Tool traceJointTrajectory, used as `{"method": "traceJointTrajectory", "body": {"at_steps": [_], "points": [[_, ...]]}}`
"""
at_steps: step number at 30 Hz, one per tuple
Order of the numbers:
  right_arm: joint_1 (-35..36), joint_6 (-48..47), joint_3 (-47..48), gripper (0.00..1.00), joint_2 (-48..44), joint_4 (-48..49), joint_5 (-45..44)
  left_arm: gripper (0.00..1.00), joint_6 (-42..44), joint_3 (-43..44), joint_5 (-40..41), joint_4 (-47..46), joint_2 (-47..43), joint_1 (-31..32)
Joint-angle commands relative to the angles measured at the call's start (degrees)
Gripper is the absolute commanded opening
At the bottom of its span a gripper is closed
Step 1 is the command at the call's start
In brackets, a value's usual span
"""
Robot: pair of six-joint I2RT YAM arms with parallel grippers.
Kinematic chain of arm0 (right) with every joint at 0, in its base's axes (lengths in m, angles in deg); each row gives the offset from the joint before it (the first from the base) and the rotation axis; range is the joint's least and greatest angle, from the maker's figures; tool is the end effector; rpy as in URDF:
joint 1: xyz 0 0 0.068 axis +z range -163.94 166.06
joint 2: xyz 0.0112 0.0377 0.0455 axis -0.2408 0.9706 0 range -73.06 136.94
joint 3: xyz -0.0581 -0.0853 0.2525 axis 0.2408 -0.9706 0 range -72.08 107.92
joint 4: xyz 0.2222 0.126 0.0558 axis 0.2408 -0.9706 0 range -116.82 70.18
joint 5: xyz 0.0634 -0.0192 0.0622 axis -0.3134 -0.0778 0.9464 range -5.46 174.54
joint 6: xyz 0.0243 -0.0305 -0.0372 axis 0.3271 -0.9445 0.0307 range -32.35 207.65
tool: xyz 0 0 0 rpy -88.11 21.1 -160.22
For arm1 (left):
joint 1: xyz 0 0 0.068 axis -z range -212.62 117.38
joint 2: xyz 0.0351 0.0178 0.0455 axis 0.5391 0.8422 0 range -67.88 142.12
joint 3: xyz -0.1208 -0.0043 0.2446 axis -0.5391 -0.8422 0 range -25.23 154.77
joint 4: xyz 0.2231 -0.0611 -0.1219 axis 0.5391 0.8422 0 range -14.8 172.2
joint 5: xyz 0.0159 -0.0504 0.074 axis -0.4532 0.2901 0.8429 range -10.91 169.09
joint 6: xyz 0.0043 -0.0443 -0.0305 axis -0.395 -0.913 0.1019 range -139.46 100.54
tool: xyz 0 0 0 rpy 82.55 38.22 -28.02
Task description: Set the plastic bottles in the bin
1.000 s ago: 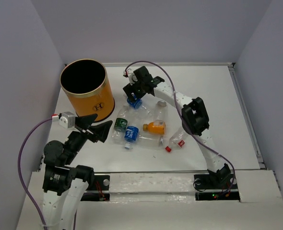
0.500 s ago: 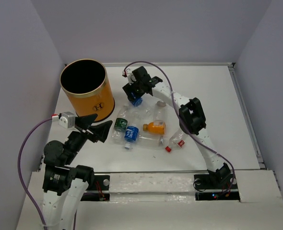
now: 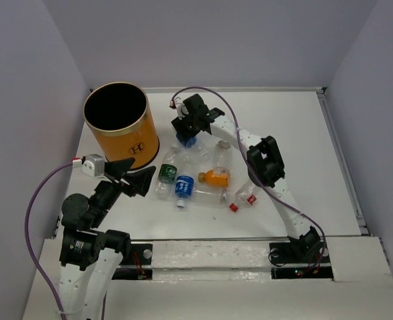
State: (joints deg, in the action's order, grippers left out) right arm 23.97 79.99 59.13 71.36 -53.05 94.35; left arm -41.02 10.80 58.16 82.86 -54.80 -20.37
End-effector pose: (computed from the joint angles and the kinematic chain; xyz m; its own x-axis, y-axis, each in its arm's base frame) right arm 0.4398 0.3500 0.1905 -0.4737 -0.5352 -0.6994 -0.7679 0.6398 0.0305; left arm 0.0643 -0.0269 0.3524 0.0432 -0.3606 -0.9317 0.5923 0.7603 -0.2668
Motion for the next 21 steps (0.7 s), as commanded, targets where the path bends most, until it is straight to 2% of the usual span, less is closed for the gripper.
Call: {"method": "traceJointTrajectory", "body": {"at_steps": [1,9,13,17,21], "points": [[0.32,1.67,-2.62,0.47,-6.67,9.64,-0.75,0.99,-0.32,-0.26,-0.17,-1.60,1.07,-0.39],[0.32,9.84,-8.94,0.41,-21.51,26.01,-0.05,0.99,0.38,1.23,1.24,-0.28,2.30,0.49],[1.63,16.17,-11.42,0.40,-28.74,36.89,2.94,0.99,3.28,10.17,8.08,5.77,4.40,1.98],[5.40,15.84,-9.32,0.40,-31.74,42.96,0.05,0.99,1.62,14.23,11.70,7.36,3.53,2.69],[7.35,17.94,-4.05,0.40,-29.20,50.27,0.21,0.99,0.65,14.77,12.40,9.56,2.56,3.22]]}}
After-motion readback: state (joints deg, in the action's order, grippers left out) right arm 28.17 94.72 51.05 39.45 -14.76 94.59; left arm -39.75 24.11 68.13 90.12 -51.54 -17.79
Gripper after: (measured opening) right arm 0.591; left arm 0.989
